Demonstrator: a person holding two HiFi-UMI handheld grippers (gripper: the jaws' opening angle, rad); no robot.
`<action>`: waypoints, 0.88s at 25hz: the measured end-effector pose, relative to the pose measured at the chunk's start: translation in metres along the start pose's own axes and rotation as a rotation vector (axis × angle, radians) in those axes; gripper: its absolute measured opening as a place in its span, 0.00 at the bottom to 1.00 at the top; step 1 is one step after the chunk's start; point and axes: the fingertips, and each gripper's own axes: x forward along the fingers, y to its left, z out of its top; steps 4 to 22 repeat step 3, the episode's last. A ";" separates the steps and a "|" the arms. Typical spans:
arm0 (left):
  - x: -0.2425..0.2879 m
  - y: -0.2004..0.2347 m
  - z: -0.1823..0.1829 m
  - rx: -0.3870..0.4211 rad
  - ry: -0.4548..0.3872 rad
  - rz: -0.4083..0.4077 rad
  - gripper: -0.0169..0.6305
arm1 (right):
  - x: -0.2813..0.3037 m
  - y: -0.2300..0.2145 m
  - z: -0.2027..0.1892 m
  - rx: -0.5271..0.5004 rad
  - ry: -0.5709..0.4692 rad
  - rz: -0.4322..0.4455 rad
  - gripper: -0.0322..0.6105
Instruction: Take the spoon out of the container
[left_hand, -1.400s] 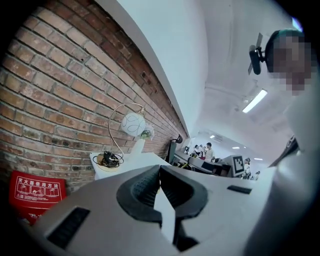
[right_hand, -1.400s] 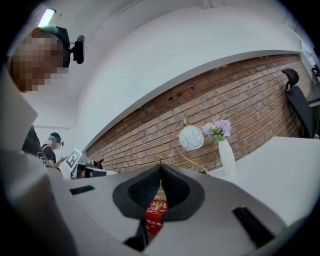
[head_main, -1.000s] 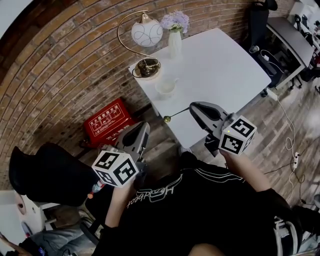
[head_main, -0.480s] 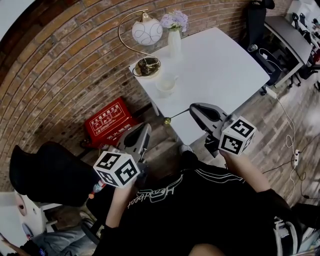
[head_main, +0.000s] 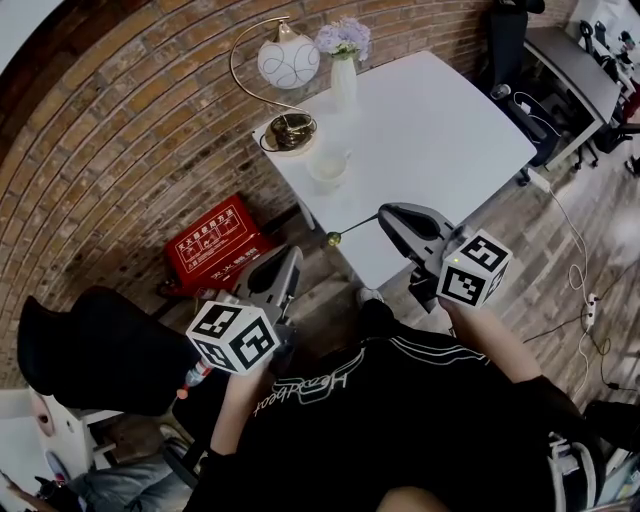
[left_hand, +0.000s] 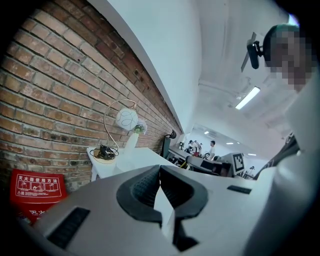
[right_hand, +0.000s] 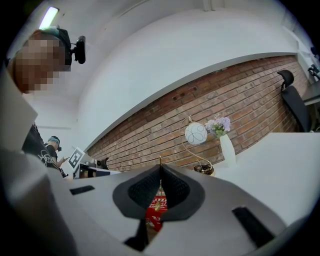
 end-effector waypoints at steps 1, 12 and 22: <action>0.001 0.000 0.000 0.001 0.000 -0.001 0.03 | 0.000 -0.001 0.000 0.000 0.000 0.000 0.05; 0.002 0.000 -0.001 0.002 0.001 -0.003 0.03 | 0.000 -0.002 -0.001 -0.001 0.000 -0.001 0.05; 0.002 0.000 -0.001 0.002 0.001 -0.003 0.03 | 0.000 -0.002 -0.001 -0.001 0.000 -0.001 0.05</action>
